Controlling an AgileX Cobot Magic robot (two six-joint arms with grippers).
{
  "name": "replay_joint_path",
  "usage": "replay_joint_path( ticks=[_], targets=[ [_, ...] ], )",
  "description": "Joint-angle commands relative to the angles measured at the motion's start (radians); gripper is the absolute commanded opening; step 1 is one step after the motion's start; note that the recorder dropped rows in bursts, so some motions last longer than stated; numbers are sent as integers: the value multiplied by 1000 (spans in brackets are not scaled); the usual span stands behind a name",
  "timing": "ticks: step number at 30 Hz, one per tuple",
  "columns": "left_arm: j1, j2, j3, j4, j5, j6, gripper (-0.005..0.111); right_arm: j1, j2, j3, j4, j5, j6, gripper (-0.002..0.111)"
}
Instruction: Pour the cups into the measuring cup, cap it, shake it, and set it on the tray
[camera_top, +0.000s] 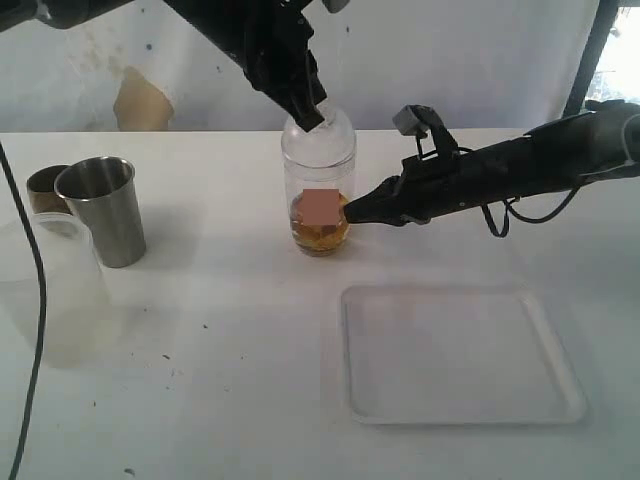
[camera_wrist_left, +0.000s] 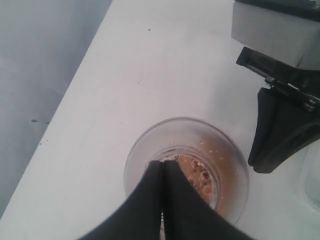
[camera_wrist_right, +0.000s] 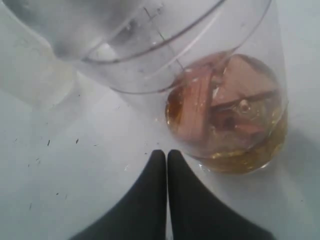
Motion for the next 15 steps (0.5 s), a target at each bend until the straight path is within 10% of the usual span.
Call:
replay_joint_path(
  ticks=[1, 15],
  targets=[
    [1, 13, -5, 0, -15, -16, 0, -1, 0, -6, -3, 13, 1, 0],
    [1, 44, -5, -104, -41, 44, 0, -1, 0, -6, -3, 26, 1, 0]
  ],
)
